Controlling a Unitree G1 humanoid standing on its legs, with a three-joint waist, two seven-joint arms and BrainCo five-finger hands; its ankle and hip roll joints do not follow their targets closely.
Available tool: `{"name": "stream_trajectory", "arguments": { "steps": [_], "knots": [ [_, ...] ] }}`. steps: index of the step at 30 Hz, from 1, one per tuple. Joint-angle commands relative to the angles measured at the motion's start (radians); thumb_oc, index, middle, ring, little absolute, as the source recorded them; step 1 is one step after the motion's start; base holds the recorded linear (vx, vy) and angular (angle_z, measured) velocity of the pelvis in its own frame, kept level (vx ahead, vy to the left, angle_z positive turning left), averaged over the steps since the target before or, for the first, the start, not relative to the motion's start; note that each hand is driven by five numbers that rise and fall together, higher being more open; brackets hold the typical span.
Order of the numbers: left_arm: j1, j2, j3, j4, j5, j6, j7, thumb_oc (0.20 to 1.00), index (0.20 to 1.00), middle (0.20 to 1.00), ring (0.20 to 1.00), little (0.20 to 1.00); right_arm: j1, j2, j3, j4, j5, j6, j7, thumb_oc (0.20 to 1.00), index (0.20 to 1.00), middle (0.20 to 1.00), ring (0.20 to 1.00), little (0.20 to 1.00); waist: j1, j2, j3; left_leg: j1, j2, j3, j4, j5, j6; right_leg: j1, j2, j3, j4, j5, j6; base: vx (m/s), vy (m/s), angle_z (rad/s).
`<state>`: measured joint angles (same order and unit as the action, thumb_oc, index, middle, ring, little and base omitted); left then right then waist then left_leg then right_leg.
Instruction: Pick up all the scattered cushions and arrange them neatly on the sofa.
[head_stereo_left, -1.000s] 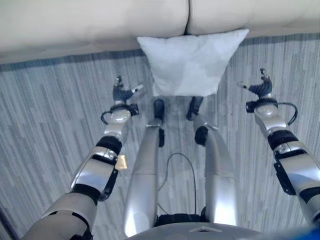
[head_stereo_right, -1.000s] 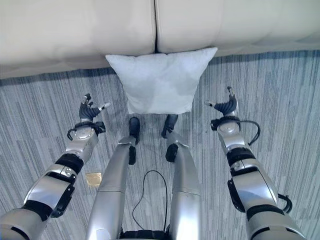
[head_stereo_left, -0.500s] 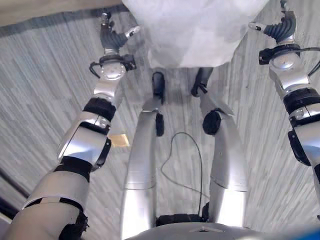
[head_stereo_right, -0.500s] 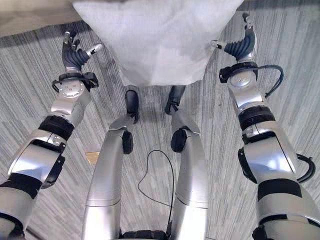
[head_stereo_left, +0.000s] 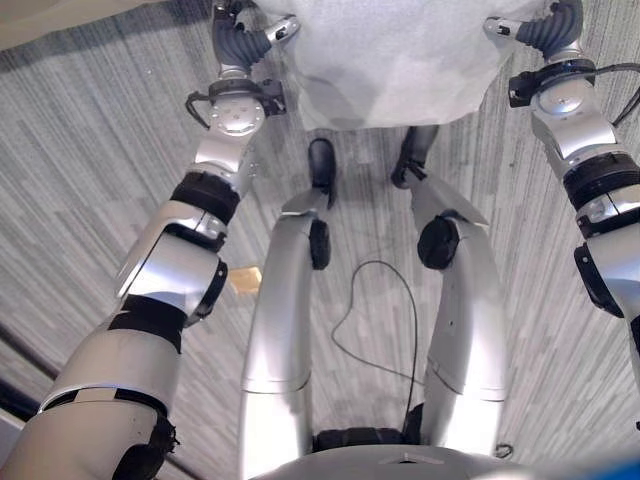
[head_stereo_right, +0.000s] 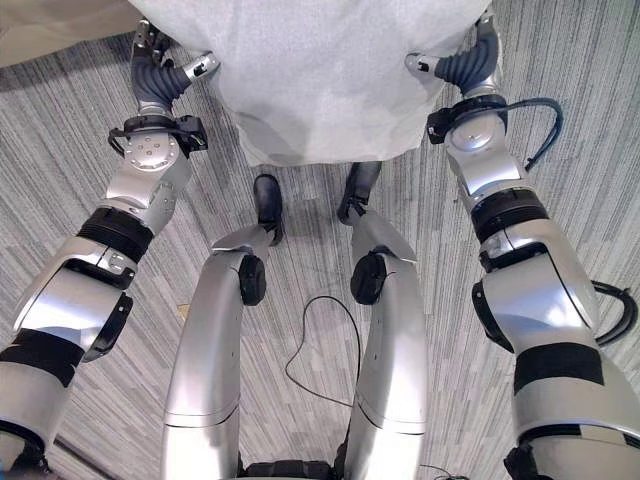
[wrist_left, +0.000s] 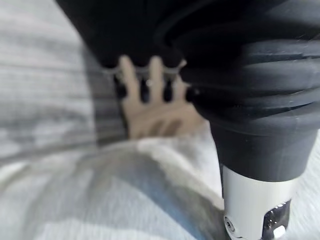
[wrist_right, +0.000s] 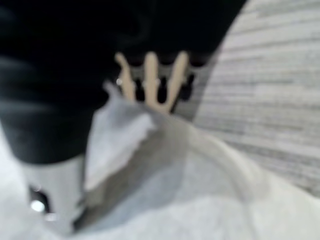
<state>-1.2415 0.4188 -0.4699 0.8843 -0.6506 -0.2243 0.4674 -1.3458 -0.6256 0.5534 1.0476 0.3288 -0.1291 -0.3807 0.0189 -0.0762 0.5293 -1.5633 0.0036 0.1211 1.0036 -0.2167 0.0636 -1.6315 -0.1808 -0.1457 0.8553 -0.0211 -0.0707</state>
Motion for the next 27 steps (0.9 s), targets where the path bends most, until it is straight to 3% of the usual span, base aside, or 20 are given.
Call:
{"name": "stream_trajectory", "arguments": {
  "steps": [1, 5, 9, 10, 11, 12, 19, 27],
  "knots": [
    [0.013, -0.069, 0.027, -0.055, -0.009, -0.059, 0.007, 1.0, 1.0, 1.0, 1.0, 1.0, -0.047, 0.042, 0.05, -0.04, 0.031, -0.048, 0.012, 1.0, 1.0, 1.0, 1.0, 1.0, -0.008, 0.074, -0.011, 0.006, -0.003, -0.143, -0.079, 0.093, -0.09, 0.062, -0.031, 0.052, 0.051, -0.1, 0.171, 0.0, 0.0, 0.0],
    [-0.002, -0.162, 0.028, -0.078, -0.021, -0.079, 0.033, 1.0, 1.0, 1.0, 1.0, 1.0, -0.076, 0.145, 0.046, -0.068, 0.057, -0.066, -0.007, 1.0, 1.0, 1.0, 1.0, 1.0, -0.001, 0.083, -0.01, 0.002, -0.006, -0.152, -0.065, 0.092, -0.087, 0.062, -0.028, 0.048, 0.058, -0.103, 0.166, 0.01, -0.004, -0.03],
    [-0.025, -0.259, 0.05, -0.102, -0.047, -0.12, 0.074, 1.0, 1.0, 1.0, 1.0, 1.0, -0.095, 0.303, 0.016, -0.109, 0.074, -0.098, -0.042, 1.0, 1.0, 1.0, 1.0, 1.0, 0.003, 0.091, -0.01, 0.002, -0.008, -0.159, -0.06, 0.098, -0.087, 0.062, -0.023, 0.042, 0.06, -0.099, 0.164, 0.0, 0.0, 0.0],
    [-0.026, -0.261, 0.052, -0.107, -0.041, -0.123, 0.078, 1.0, 1.0, 1.0, 1.0, 1.0, -0.094, 0.313, 0.016, -0.111, 0.067, -0.1, -0.043, 0.548, 0.548, 0.548, 0.548, 0.548, 0.004, 0.091, -0.01, 0.002, -0.009, -0.16, -0.061, 0.099, -0.087, 0.062, -0.022, 0.042, 0.06, -0.098, 0.164, 0.0, 0.0, 0.0],
    [-0.026, -0.261, 0.053, -0.122, -0.038, -0.128, 0.074, 0.304, 0.304, 0.304, 0.304, 0.304, -0.091, 0.33, 0.017, -0.12, 0.057, -0.101, -0.044, 0.2, 0.2, 0.2, 0.2, 0.2, 0.003, 0.09, -0.01, 0.001, -0.01, -0.159, -0.062, 0.1, -0.087, 0.062, -0.021, 0.042, 0.06, -0.097, 0.164, 0.0, 0.0, 0.0],
    [-0.021, -0.264, 0.057, -0.134, -0.039, -0.135, 0.076, 0.2, 0.2, 0.2, 0.2, 0.2, -0.088, 0.342, 0.008, -0.131, 0.059, -0.108, -0.046, 0.2, 0.2, 0.2, 0.2, 0.2, 0.002, 0.089, -0.011, 0.001, -0.011, -0.158, -0.06, 0.101, -0.086, 0.062, -0.02, 0.043, 0.062, -0.097, 0.163, 0.0, 0.0, 0.0],
    [-0.004, -0.245, 0.081, -0.189, -0.041, -0.163, 0.082, 0.2, 0.2, 0.2, 0.2, 0.2, -0.058, 0.356, -0.034, -0.172, 0.057, -0.126, -0.042, 0.2, 0.2, 0.2, 0.2, 0.2, -0.001, 0.086, -0.031, 0.007, -0.019, -0.157, -0.07, 0.105, -0.087, 0.062, -0.011, 0.042, 0.059, -0.094, 0.163, 0.0, 0.0, 0.0],
    [0.078, -0.228, 0.101, -0.272, -0.021, -0.17, 0.051, 0.2, 0.2, 0.2, 0.2, 0.2, 0.02, 0.328, -0.069, -0.274, 0.004, -0.136, -0.029, 0.2, 0.2, 0.2, 0.2, 0.2, -0.019, 0.055, -0.153, 0.061, -0.017, -0.113, -0.216, 0.126, -0.088, 0.081, -0.003, 0.046, -0.016, -0.077, 0.17, -0.02, -0.008, 0.03]
  ]
}}
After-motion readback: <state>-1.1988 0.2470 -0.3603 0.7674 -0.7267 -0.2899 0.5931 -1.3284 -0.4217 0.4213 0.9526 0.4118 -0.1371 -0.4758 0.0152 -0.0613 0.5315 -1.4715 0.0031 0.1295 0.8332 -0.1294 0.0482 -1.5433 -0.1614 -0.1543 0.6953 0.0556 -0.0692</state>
